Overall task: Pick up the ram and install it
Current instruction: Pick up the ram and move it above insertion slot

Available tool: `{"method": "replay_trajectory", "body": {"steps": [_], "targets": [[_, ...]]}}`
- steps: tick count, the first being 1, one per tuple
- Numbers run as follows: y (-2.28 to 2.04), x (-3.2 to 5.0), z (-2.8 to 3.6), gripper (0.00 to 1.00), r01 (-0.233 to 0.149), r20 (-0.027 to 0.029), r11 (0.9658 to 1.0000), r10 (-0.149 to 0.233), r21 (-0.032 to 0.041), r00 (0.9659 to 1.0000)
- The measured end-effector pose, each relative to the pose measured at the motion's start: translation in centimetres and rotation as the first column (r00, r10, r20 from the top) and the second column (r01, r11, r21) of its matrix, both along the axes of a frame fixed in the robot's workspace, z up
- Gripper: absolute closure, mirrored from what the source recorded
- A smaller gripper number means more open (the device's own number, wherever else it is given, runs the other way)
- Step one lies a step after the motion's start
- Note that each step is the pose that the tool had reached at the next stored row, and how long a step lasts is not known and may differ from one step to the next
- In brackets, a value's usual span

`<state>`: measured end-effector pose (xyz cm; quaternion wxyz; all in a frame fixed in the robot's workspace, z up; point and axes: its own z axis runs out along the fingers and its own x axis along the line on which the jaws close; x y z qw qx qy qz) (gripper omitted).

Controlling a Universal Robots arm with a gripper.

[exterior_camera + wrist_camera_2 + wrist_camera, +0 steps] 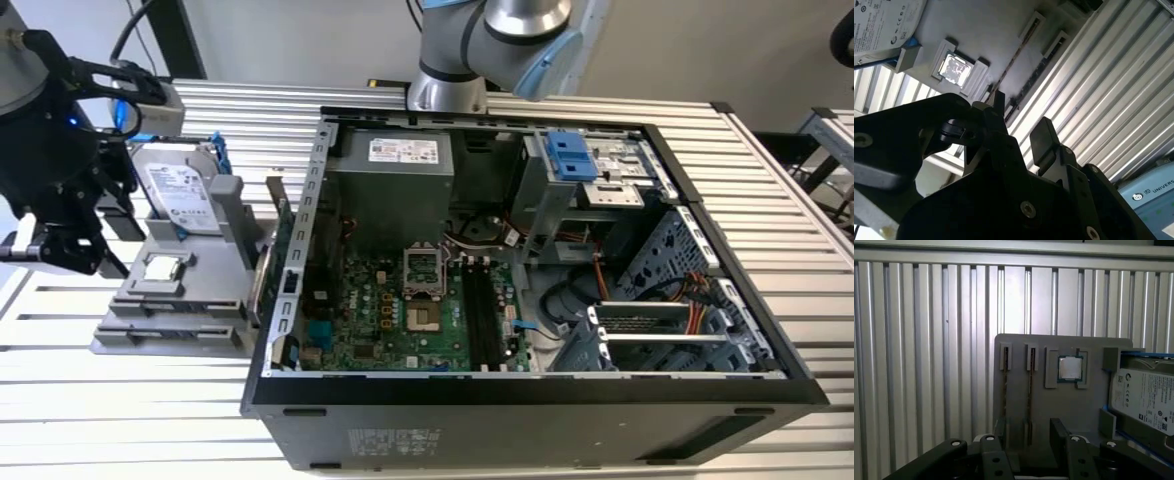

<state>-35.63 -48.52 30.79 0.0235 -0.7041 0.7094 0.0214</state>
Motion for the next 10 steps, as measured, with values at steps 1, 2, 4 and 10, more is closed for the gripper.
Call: {"method": "replay_trajectory", "body": {"steps": [1,2,4,10], "targets": [[0.00,0.00,-0.04,0.00,0.000,-0.0001,1.0000,0.000,-0.0001,1.0000],[0.00,0.00,-0.09,0.00,0.000,0.0000,1.0000,0.000,0.0000,1.0000],[0.00,0.00,-0.17,0.00,0.000,-0.0001,1.0000,0.000,0.0000,1.0000],[0.00,0.00,-0.38,0.00,0.000,0.0000,1.0000,0.000,0.0001,1.0000]]}}
